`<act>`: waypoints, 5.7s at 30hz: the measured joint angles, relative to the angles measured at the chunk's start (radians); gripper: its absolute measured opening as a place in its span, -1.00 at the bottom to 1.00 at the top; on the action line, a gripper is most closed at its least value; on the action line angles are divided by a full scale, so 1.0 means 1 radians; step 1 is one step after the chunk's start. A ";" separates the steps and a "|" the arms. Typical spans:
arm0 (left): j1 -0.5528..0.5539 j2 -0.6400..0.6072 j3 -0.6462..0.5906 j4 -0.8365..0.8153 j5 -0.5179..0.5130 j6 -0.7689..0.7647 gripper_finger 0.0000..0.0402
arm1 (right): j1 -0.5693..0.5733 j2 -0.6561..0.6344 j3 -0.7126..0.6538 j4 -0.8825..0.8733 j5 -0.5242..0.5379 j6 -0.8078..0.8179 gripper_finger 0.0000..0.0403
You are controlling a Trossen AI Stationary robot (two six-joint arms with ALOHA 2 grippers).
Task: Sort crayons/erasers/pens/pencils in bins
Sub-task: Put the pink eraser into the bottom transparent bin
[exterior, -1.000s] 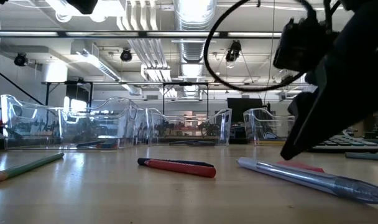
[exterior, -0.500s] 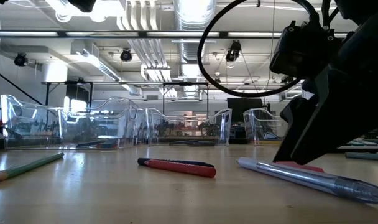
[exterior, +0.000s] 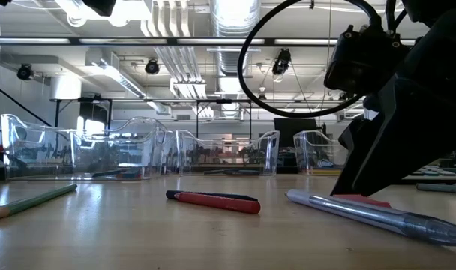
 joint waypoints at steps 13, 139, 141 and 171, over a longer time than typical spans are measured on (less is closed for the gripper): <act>0.000 0.000 0.000 -0.004 0.001 -0.003 -0.32 | 0.030 0.001 0.008 -0.009 -0.010 0.013 0.29; 0.247 0.565 0.264 0.028 0.191 -0.328 0.03 | -0.146 -0.394 0.014 0.308 0.423 -0.503 -0.96; 0.247 0.565 0.264 0.028 0.191 -0.327 -0.14 | -0.146 -0.394 0.014 0.315 0.423 -0.503 -0.96; 0.251 0.225 0.244 -0.818 -0.251 -0.406 -0.99 | -0.146 -0.414 0.014 0.205 0.353 -0.481 -0.23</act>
